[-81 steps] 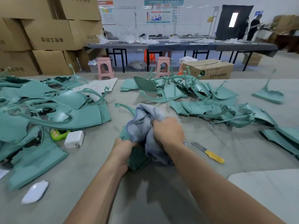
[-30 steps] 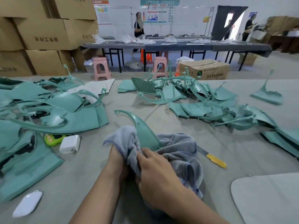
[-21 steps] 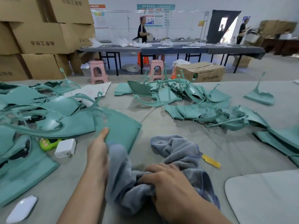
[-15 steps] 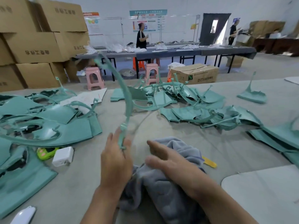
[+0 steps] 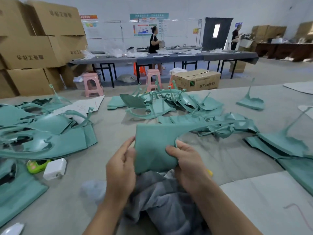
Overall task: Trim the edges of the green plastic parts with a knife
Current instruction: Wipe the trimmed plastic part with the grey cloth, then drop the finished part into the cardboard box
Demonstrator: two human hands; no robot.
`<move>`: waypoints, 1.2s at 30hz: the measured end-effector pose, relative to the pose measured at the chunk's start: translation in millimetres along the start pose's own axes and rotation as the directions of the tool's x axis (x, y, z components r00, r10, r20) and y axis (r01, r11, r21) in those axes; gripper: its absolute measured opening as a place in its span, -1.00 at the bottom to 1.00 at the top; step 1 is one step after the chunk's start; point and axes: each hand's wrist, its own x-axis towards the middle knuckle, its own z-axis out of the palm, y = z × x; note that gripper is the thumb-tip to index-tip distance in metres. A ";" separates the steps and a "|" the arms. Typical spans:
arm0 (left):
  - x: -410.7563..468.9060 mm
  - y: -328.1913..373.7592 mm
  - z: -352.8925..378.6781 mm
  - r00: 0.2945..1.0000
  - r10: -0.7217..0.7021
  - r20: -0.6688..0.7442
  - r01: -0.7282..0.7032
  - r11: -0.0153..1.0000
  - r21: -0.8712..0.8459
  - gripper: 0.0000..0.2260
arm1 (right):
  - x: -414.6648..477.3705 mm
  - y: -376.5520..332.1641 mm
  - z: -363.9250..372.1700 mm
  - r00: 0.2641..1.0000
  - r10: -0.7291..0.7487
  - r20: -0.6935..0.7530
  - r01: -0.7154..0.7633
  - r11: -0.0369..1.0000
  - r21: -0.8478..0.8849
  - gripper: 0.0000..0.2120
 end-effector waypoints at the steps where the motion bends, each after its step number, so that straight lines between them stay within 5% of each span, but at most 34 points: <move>1: 1.7 9.8 -2.0 0.999 -0.002 -0.045 -0.001 0.997 -0.078 -0.73 | -3.6 -9.8 -2.4 0.999 -0.032 0.012 0.033 0.999 -0.031 -0.80; 5: 4.1 65.4 16.8 0.995 -0.013 0.104 0.053 0.919 -0.390 -0.68 | -20.3 -47.3 -11.6 0.991 -0.128 0.033 0.132 0.964 -0.231 -0.86; 9: -9.5 105.7 59.6 0.979 -0.149 0.136 0.195 0.877 -0.439 -0.74 | -55.3 -83.9 -28.9 0.960 -0.228 -0.163 0.139 0.892 -0.431 -0.87; 12: -41.6 133.4 79.8 1.000 0.002 -0.025 -0.012 0.916 -0.402 -0.76 | -103.2 -102.7 -51.3 0.783 -0.560 -0.271 0.026 0.465 -0.885 -0.74; 13: -57.2 141.2 86.2 0.990 0.142 -0.009 -0.138 0.938 -0.317 -0.73 | -120.8 -103.6 -57.8 0.804 -0.562 -0.194 0.101 0.450 -0.887 -0.63; 16: -116.8 160.6 110.8 0.808 0.462 0.365 -0.407 0.887 -0.221 -0.57 | -172.4 -103.5 -68.2 0.930 -0.361 -0.075 0.288 0.838 -0.463 -0.46; 18: -161.0 166.5 128.1 0.644 0.537 0.545 -0.465 0.840 -0.279 -0.41 | -206.8 -107.8 -89.3 0.905 -0.392 -0.167 0.302 0.866 -0.398 -0.52; 19: -181.7 170.8 133.6 0.615 0.527 0.587 -0.400 0.849 -0.345 -0.36 | -225.8 -112.1 -101.1 0.864 -0.453 -0.220 0.325 0.836 -0.442 -0.57; 21: -214.4 181.5 144.2 0.634 0.493 0.596 -0.276 0.864 -0.421 -0.47 | -267.2 -117.5 -133.0 0.788 -0.521 -0.330 0.368 0.827 -0.426 -0.75; 23: -244.0 190.9 158.4 0.714 0.491 0.499 -0.353 0.868 -0.349 -0.56 | -316.0 -112.5 -165.9 0.732 -0.517 -0.443 0.387 0.851 -0.355 -0.76; 25: -273.4 198.4 176.3 0.743 0.399 0.538 -0.295 0.916 -0.273 -0.42 | -366.4 -100.1 -194.9 0.660 -0.491 -0.569 0.369 0.871 -0.324 -0.80; 26: -288.6 200.2 186.1 0.699 0.311 0.644 -0.164 0.946 -0.278 -0.39 | -391.5 -91.1 -205.9 0.617 -0.478 -0.625 0.352 0.878 -0.324 -0.81; 30: -375.3 196.0 222.1 0.233 -0.011 0.972 0.489 0.865 -0.108 -0.74 | -482.4 -40.6 -241.1 0.390 -0.328 -0.861 0.147 0.945 -0.293 -0.87; 32: -424.1 184.6 231.6 0.090 -0.100 0.991 0.495 0.868 0.043 -0.65 | -518.3 -13.3 -254.0 0.277 -0.245 -0.929 0.007 0.967 -0.253 -0.86; 36: -514.3 165.1 238.5 -0.052 -0.270 0.962 0.407 0.874 0.267 -0.82 | -580.8 34.1 -272.6 0.107 -0.083 -0.991 -0.031 0.996 -0.086 -0.84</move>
